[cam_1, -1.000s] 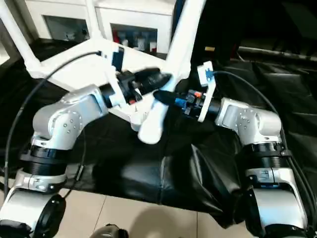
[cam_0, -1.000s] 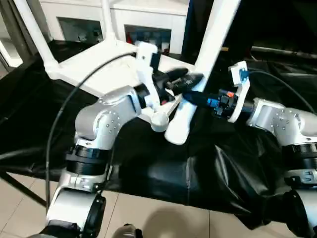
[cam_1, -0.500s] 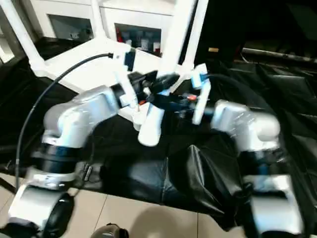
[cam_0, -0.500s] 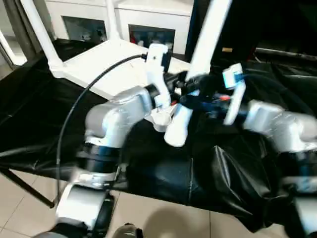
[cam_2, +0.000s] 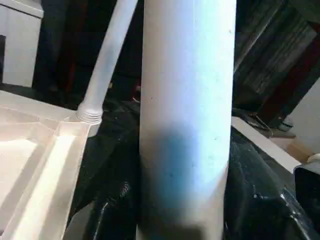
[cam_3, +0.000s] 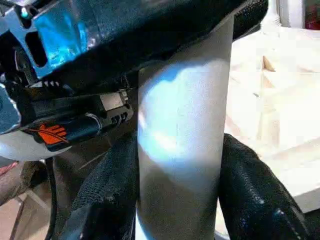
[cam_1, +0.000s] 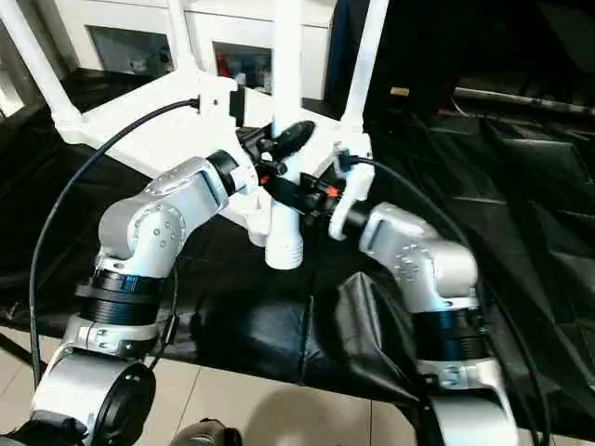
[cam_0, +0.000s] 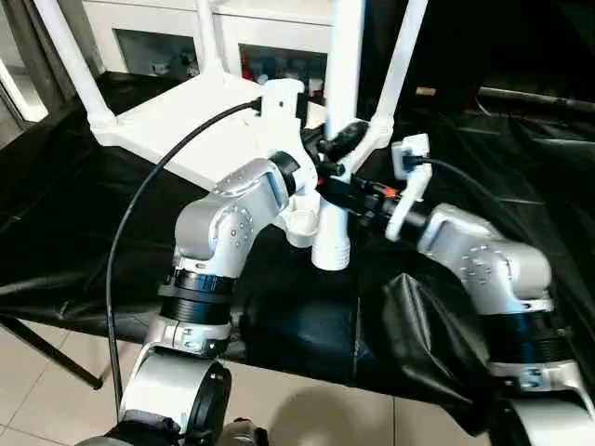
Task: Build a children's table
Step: Pick table leg
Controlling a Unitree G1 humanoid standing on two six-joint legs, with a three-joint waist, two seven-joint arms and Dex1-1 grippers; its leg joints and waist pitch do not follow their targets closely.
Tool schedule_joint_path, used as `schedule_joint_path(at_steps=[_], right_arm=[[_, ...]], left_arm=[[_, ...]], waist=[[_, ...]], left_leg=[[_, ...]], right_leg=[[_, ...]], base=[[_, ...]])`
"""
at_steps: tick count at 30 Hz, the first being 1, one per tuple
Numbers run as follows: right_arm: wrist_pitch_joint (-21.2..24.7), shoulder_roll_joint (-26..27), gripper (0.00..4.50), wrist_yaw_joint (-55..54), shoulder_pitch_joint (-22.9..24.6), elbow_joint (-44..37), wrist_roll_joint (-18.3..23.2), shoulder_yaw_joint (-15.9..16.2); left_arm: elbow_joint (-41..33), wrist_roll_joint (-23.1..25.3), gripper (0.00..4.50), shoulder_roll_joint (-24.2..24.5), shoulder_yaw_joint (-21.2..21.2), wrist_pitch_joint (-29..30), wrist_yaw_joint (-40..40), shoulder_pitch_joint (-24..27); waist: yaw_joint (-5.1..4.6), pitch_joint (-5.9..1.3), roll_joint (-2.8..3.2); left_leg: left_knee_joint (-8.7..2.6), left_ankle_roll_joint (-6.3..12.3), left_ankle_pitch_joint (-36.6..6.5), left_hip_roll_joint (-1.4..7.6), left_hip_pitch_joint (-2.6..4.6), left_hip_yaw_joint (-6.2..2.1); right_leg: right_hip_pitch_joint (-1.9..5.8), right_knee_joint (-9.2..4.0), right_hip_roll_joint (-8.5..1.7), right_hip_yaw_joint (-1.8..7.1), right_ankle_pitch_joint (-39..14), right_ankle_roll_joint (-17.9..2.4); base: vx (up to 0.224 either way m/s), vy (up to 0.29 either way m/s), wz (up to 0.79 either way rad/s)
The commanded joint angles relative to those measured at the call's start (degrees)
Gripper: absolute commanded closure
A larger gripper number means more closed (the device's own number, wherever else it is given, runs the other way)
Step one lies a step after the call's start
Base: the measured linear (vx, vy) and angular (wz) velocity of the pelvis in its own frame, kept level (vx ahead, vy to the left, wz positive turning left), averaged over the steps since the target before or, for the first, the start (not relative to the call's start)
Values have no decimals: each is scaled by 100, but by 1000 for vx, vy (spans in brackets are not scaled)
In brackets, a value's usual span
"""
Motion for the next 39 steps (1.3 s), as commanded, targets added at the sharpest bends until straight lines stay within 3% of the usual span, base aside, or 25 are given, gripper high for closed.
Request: schedule_joint_path(at_steps=[1,4,5,7,8,10,15,21,23,27,31,32,39], right_arm=[[-128,29,269,-187,-5,-231,-176,102],[-236,55,269,-249,22,-270,-275,178],[-236,55,234,-223,23,-279,-259,181],[-226,59,234,-127,14,-313,-201,165],[-162,32,211,-41,7,-319,-134,146],[-85,-11,194,66,-4,-316,-62,131],[540,-581,149,916,53,-446,413,176],[929,-926,148,1454,26,-200,684,51],[1164,-1008,148,1800,41,-192,926,80],[1220,-992,148,1867,66,-241,995,146],[1312,-873,148,1944,53,-234,1155,113],[1343,-821,175,1966,44,-219,1179,107],[1311,-856,227,1980,75,-258,1211,171]], left_arm=[[57,84,264,-1,-6,39,153,-87],[-10,31,264,-1,57,75,147,-62],[-9,6,264,-5,88,88,156,-68],[4,-16,264,43,143,113,123,-100],[8,-61,264,69,179,147,82,-105],[22,-116,264,88,217,178,36,-113],[-152,-584,265,386,317,658,-616,-123],[-319,-1015,265,716,356,1005,-1262,-99],[-646,-1887,265,650,717,1429,-1623,-147],[-862,-2316,265,564,837,1528,-1809,-142],[-927,-2409,265,402,829,1447,-1840,-127],[-952,-2369,265,388,752,1456,-1860,-87],[-938,-2368,265,432,726,1435,-1813,-62]], waist=[[-44,-458,-22],[-47,-465,-15],[-44,-465,-15],[-46,-468,-15],[-53,-469,-41],[-44,-470,-28],[-20,-459,-48],[-8,-458,-45],[2,-468,-53],[0,-448,-73],[5,-443,-72],[2,-446,-63],[2,-461,-62]], left_leg=[[-486,-222,-791,580,227,-341],[-479,-216,-727,573,223,-337],[-478,-201,-712,572,227,-335],[-479,-182,-674,575,224,-337],[-478,-154,-636,573,219,-331],[-473,-126,-603,571,217,-331],[-466,-59,-582,567,218,-322],[-449,-49,-552,563,223,-318],[-429,-46,-521,561,221,-311],[-433,30,-544,565,213,-303],[-450,-22,-613,576,216,-317],[-456,-46,-612,578,217,-322],[-452,-79,-499,569,219,-321]], right_leg=[[194,-479,-679,371,-503,-1065],[204,-467,-688,371,-349,-1076],[206,-470,-690,370,-319,-1086],[211,-459,-682,368,-228,-1099],[217,-452,-676,368,-162,-1099],[219,-446,-684,365,-140,-1125],[232,-451,-677,367,-227,-1125],[220,-455,-692,358,-376,-1211],[233,-427,-709,351,-293,-1347],[227,-453,-702,358,-389,-1366],[225,-484,-699,359,-647,-1263],[222,-480,-694,359,-677,-1220],[228,-460,-687,359,-474,-1159]], base=[[0,0,0],[0,0,0],[0,0,0],[0,0,0],[0,0,0],[0,0,0],[0,0,0],[0,0,0],[0,0,0],[0,0,0],[0,0,0],[0,0,0],[0,0,0]])
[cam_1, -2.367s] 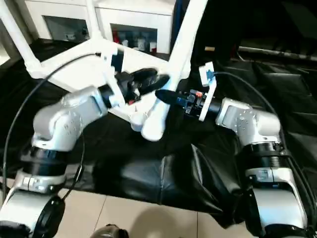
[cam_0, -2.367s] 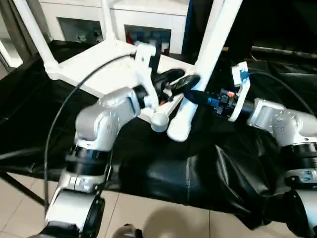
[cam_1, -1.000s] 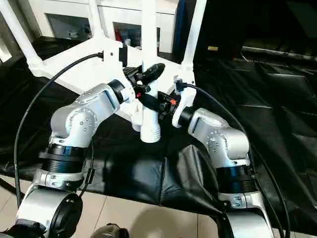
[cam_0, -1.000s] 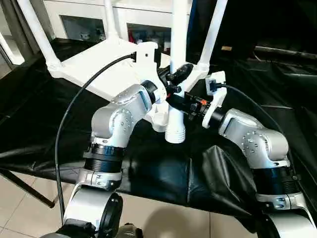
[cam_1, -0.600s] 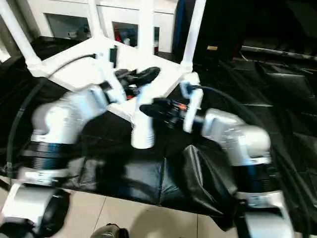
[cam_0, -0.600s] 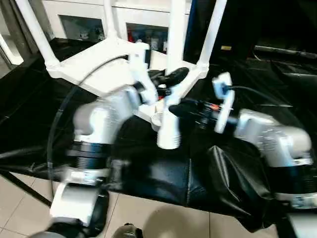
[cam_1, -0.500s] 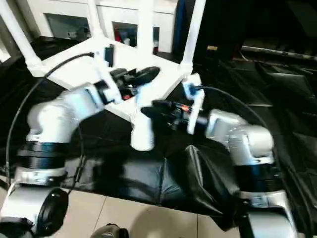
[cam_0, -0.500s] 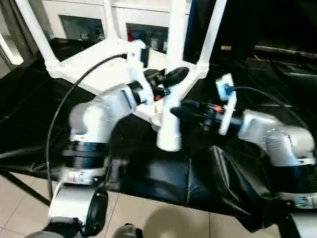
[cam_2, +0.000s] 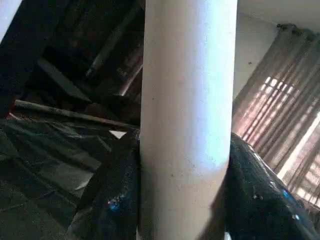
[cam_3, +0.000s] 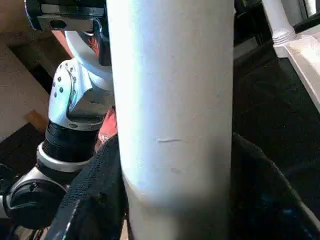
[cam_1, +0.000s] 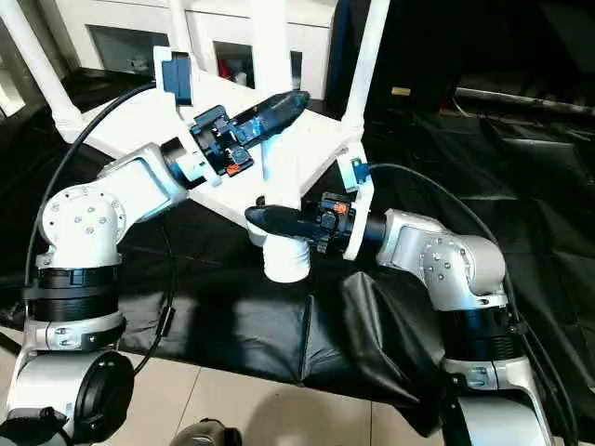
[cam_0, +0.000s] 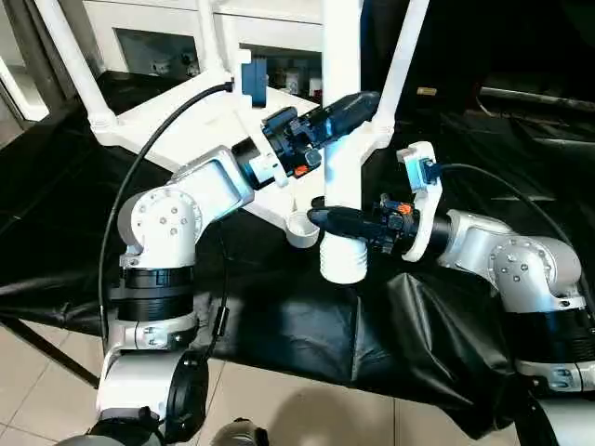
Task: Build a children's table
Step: Pick table leg
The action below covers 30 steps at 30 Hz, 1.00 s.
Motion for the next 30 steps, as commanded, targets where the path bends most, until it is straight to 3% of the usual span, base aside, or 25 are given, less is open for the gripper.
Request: schedule_joint_path(at_steps=[1,5,8,11,12,13,15,16,21,25,26,30], right_arm=[[27,-60,233,-113,70,17,-108,26],[-37,-19,252,-174,90,18,-182,-2],[-153,59,254,-327,76,17,-229,-38],[-446,150,255,-591,69,-14,-446,-20],[-767,263,255,-916,56,-37,-734,26],[-767,263,255,-916,56,-37,-734,26],[-1051,332,256,-1220,51,-89,-1108,209],[-1065,335,256,-1235,51,-90,-1127,218],[-1497,559,256,-2005,52,6,-1749,403],[-1640,677,256,-2284,32,82,-1886,386],[-1656,682,256,-2301,25,90,-1904,388],[-1765,765,256,-2373,32,114,-2014,383]], left_arm=[[-181,-212,265,-60,-95,-5,-125,-70],[-150,-89,265,-49,-108,-100,-108,-52],[-63,283,265,-58,-211,-415,103,-34],[77,597,196,-23,-348,-485,342,-17],[206,963,193,-2,-509,-558,670,-13],[206,963,193,-2,-509,-558,670,-13],[339,1562,174,-44,-771,-885,1167,-2],[343,1573,166,-51,-772,-894,1184,-2],[457,1917,163,-275,-803,-1124,1794,-20],[525,2126,163,-296,-809,-1222,2086,-61],[562,2142,190,-303,-770,-1244,2158,-85],[666,2228,211,-334,-647,-1402,2310,-144]], waist=[[-14,-459,-54],[-11,-454,-57],[-17,-457,-57],[-19,-459,-55],[-34,-452,-46],[-44,-451,-51],[-31,-458,-37],[-38,-458,-37],[-67,-463,-54],[-65,-467,-44],[-65,-466,-42],[-61,-467,-40]], left_leg=[[-427,-71,-506,570,210,-322],[-431,-105,-559,572,215,-319],[-434,-121,-582,576,216,-320],[-440,-138,-566,583,215,-329],[-451,-179,-570,585,215,-333],[-455,-202,-585,581,220,-332],[-455,-258,-649,577,228,-336],[-462,-275,-643,585,223,-339],[-446,-198,-545,565,207,-328],[-446,-155,-576,571,211,-330],[-448,-146,-584,573,215,-332],[-447,-141,-600,572,220,-327]], right_leg=[[219,-438,-683,364,-465,-1154],[217,-447,-692,365,-526,-1157],[214,-451,-691,369,-553,-1121],[209,-448,-691,366,-510,-1092],[194,-448,-678,372,-523,-1047],[187,-454,-674,373,-554,-1012],[208,-469,-687,379,-659,-942],[207,-469,-681,379,-622,-934],[207,-438,-671,373,-284,-1057],[218,-444,-681,376,-331,-1077],[214,-444,-673,373,-325,-1074],[210,-441,-675,376,-273,-1084]], base=[[0,0,0],[0,0,0],[0,0,0],[0,0,0],[0,0,0],[0,0,0],[0,0,0],[0,0,0],[0,0,0],[0,0,0],[0,0,0],[0,0,0]])
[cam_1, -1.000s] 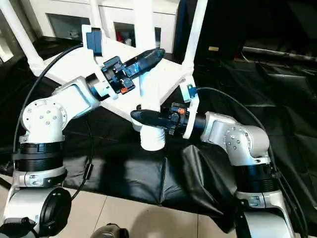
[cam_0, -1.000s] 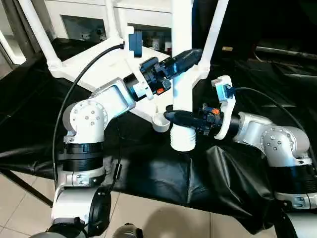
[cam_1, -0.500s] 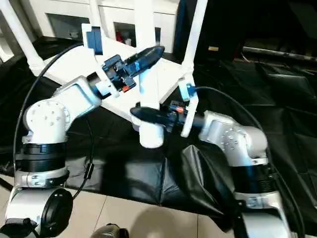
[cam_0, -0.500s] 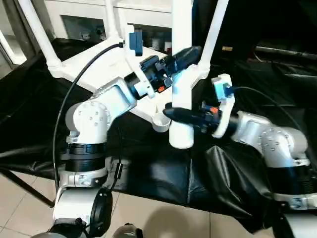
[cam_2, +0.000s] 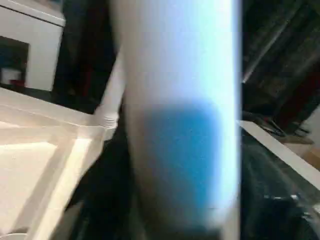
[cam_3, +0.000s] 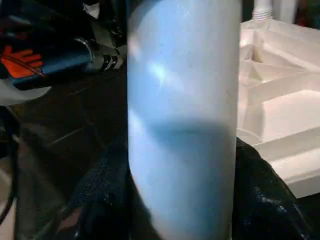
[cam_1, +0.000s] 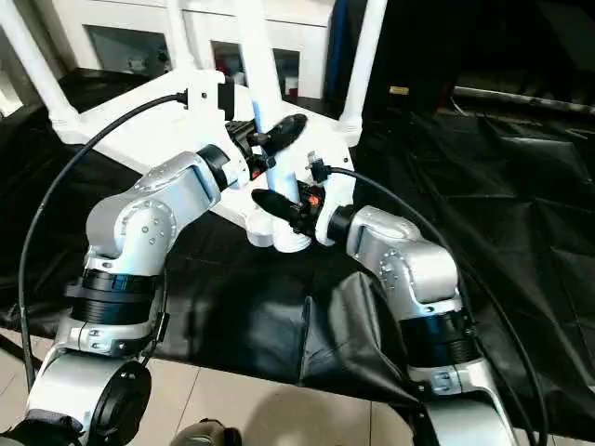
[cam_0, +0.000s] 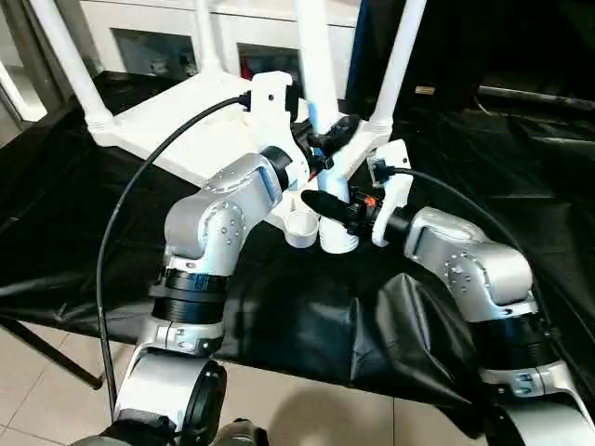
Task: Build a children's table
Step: Pick table leg
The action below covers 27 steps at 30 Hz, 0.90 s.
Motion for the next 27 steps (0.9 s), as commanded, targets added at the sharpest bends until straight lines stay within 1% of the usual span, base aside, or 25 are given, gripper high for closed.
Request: schedule_joint_path(at_steps=[1,2,3,7,8,10,11,12,13,14,15,16,17,18,19,20,21,22,23,24,25,26,27], right_arm=[[-185,-14,257,-37,0,-31,-46,-74],[-235,24,257,-63,7,-33,-94,-58],[-252,40,257,-75,9,-32,-108,-54],[-302,40,257,-90,10,-27,-137,-30],[-326,26,257,-80,14,-27,-159,-10],[-244,-32,257,80,33,-80,-106,35],[-190,-58,257,184,42,-111,-67,56],[-154,-73,222,251,46,-130,-41,67],[-43,-108,187,342,64,-178,61,30],[23,-125,187,386,77,-206,122,-3],[23,-125,184,386,77,-206,122,-3],[23,-125,184,386,77,-206,122,-3],[148,-229,168,574,78,-234,231,-12],[459,-634,152,1270,74,-334,556,27],[459,-634,143,1270,74,-334,556,27],[668,-876,141,1672,55,-364,782,2],[675,-883,135,1683,54,-364,789,0],[734,-934,124,1769,42,-354,854,-26],[734,-934,115,1769,42,-354,854,-26],[783,-988,115,1872,20,-332,922,-64],[848,-1008,115,1960,-7,-302,1027,-132],[889,-1014,115,2015,-25,-284,1088,-178],[936,-1010,115,2084,-32,-283,1165,-210]], left_arm=[[136,142,225,31,157,-103,210,-125],[158,68,235,-15,275,-114,238,-151],[153,30,242,-31,301,-101,224,-151],[114,-16,251,-65,307,-70,198,-135],[87,-54,254,-71,298,-60,151,-123],[57,-102,255,-52,274,-46,65,-116],[53,-110,256,-39,261,-47,34,-116],[54,-111,257,-31,254,-48,19,-118],[38,-132,257,30,206,-46,-133,-115],[32,-143,257,69,176,-46,-246,-115],[32,-143,257,69,176,-46,-246,-115],[32,-143,257,69,176,-46,-246,-115],[12,-194,257,160,117,-1,-486,-119],[-86,-328,258,469,-114,132,-1254,-78],[-86,-328,259,469,-114,132,-1254,-78],[-176,-451,259,695,-282,261,-1790,-31],[-179,-454,259,702,-288,265,-1807,-29],[-206,-488,259,770,-339,303,-1955,-16],[-206,-488,259,770,-339,303,-1955,-16],[-271,-558,259,857,-393,323,-2174,12],[-388,-738,260,937,-409,455,-2414,49],[-465,-863,260,984,-409,548,-2567,72],[-581,-1049,260,985,-362,646,-2700,104]], waist=[[-41,-468,-42],[-42,-468,-46],[-43,-465,-49],[-41,-468,-45],[-40,-464,-35],[-40,-464,-22],[-40,-467,-26],[-39,-466,-30],[-34,-470,-11],[-36,-467,-24],[-35,-466,-25],[-36,-466,-19],[-37,-470,-11],[-28,-469,-14],[-5,-478,-17],[-7,-470,8],[-9,-471,-3],[-7,-472,4],[-12,-474,-3],[-10,-470,-8],[-8,-473,-22],[5,-473,-11],[2,-475,-14]], left_leg=[[-433,-123,-599,572,216,-328],[-431,-114,-578,567,213,-324],[-429,-103,-599,563,208,-324],[-426,-70,-582,569,211,-327],[-429,-69,-600,572,214,-329],[-430,-82,-635,571,215,-329],[-432,-86,-649,573,219,-330],[-431,-87,-642,571,215,-329],[-430,-80,-632,569,217,-333],[-427,-69,-630,568,210,-330],[-427,-33,-627,565,209,-332],[-429,-35,-636,568,207,-334],[-428,-39,-629,569,210,-339],[-424,-17,-625,559,220,-335],[-416,-6,-615,556,233,-335],[-415,3,-561,562,225,-328],[-421,7,-552,576,223,-334],[-419,3,-559,581,224,-331],[-415,5,-563,575,222,-328],[-408,7,-575,569,224,-323],[-411,4,-594,579,225,-317],[-407,-6,-571,578,221,-319],[-410,-20,-557,582,221,-320]], right_leg=[[215,-432,-673,374,-258,-1095],[217,-427,-675,375,-216,-1103],[219,-433,-681,374,-241,-1117],[221,-430,-680,373,-229,-1121],[217,-433,-678,372,-245,-1126],[216,-436,-675,371,-257,-1131],[218,-429,-667,370,-240,-1124],[220,-427,-668,372,-206,-1131],[222,-423,-671,372,-188,-1134],[229,-428,-676,375,-166,-1132],[232,-426,-671,374,-158,-1134],[230,-424,-672,374,-167,-1131],[232,-425,-675,371,-164,-1123],[246,-439,-671,369,-195,-1111],[257,-430,-671,366,-214,-1097],[232,-415,-653,367,-151,-1109],[236,-397,-658,362,-110,-1137],[222,-398,-667,363,-104,-1157],[227,-395,-672,361,-87,-1211],[222,-403,-685,363,-119,-1256],[229,-404,-694,366,-149,-1285],[232,-394,-702,361,-190,-1327],[226,-387,-688,357,-186,-1353]], base=[[0,0,0],[0,0,0],[0,0,0],[0,0,0],[0,0,0],[0,0,0],[0,0,0],[0,0,0],[0,0,0],[0,0,0],[0,0,0],[0,0,0],[0,0,0],[0,0,0],[0,0,0],[0,0,0],[0,0,0],[0,0,0],[0,0,0],[0,0,0],[0,0,0],[0,0,0],[0,0,0]])
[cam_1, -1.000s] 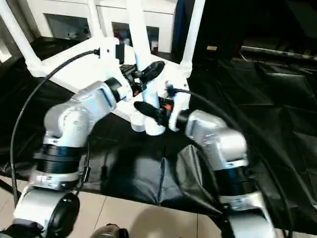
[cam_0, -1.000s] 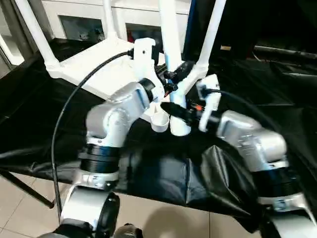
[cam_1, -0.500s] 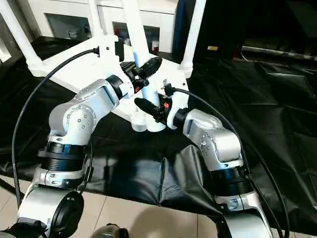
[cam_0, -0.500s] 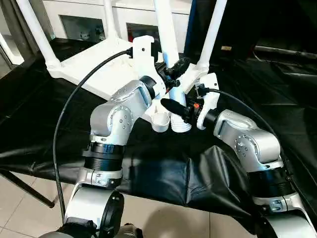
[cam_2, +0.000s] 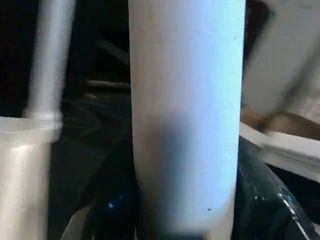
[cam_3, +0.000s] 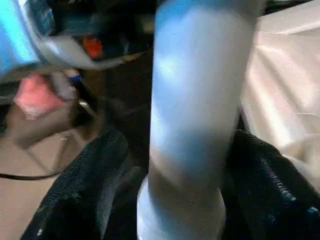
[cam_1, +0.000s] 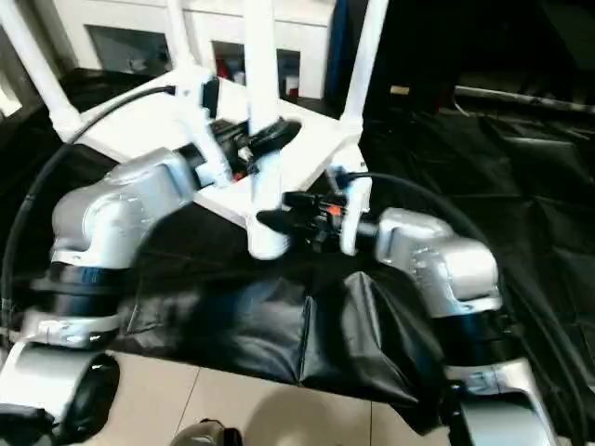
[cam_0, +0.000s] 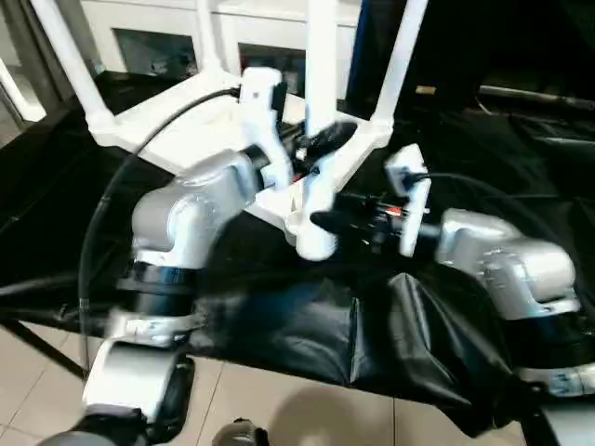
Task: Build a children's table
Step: Pick table leg
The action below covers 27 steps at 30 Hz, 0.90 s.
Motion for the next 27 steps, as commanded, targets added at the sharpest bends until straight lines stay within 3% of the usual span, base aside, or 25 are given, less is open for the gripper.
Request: schedule_joint_path(at_steps=[1,3,4,5,9,17,18,20,22,25,27], right_arm=[[109,-57,115,127,-74,-43,166,-160],[230,-75,115,294,-47,-88,313,-121],[234,-77,115,299,-45,-90,318,-117],[283,-84,142,353,-19,-116,355,-75],[320,-77,168,405,6,-137,375,-30],[300,-34,238,329,-8,-113,315,-26],[286,-25,250,313,-9,-108,303,-31],[218,21,252,220,-11,-94,237,-35],[184,99,254,91,-22,-68,201,-61],[130,194,255,-20,-15,-67,167,-58],[110,216,255,-50,-6,-66,149,-50]], left_arm=[[-290,-289,260,56,4,165,-271,-2],[-507,-797,260,-68,224,391,-451,20],[-510,-810,260,-74,232,397,-451,19],[-548,-944,260,-138,310,444,-486,13],[-580,-1000,260,-115,310,470,-587,18],[-548,-1026,261,-31,328,520,-615,13],[-542,-1000,205,-23,320,496,-612,11],[-323,-1046,191,-125,476,649,-297,-102],[-134,-802,174,-181,520,412,-31,-208],[243,-118,147,-251,582,-400,619,-440],[341,-68,144,-266,665,-533,740,-531]], waist=[[-19,-477,-22],[-19,-470,-48],[-17,-467,-47],[-12,-462,-41],[-19,-455,-46],[-17,-470,-32],[-20,-466,-31],[-27,-464,-42],[-22,-461,-49],[-19,-474,-57],[-17,-484,-56]], left_leg=[[-409,-29,-553,581,221,-315],[-403,-28,-606,570,216,-304],[-395,-10,-601,561,209,-303],[-395,1,-610,565,207,-307],[-413,-42,-672,567,218,-314],[-410,-76,-575,564,220,-315],[-413,-84,-600,565,222,-316],[-406,-102,-600,558,217,-306],[-411,-129,-645,562,223,-315],[-414,-110,-611,567,214,-330],[-409,-79,-551,566,217,-334]], right_leg=[[223,-382,-684,357,-165,-1375],[228,-392,-687,358,-229,-1421],[239,-391,-693,359,-238,-1436],[237,-409,-700,362,-326,-1414],[224,-434,-676,365,-573,-1280],[221,-415,-671,364,-406,-1238],[217,-420,-670,366,-435,-1238],[218,-418,-673,366,-460,-1252],[218,-440,-679,370,-549,-1239],[239,-438,-686,371,-495,-1153],[241,-422,-684,370,-341,-1109]], base=[[0,0,0],[0,0,0],[0,0,0],[0,0,0],[0,0,0],[0,0,0],[0,0,0],[0,0,0],[0,0,0],[0,0,0],[0,0,0]])
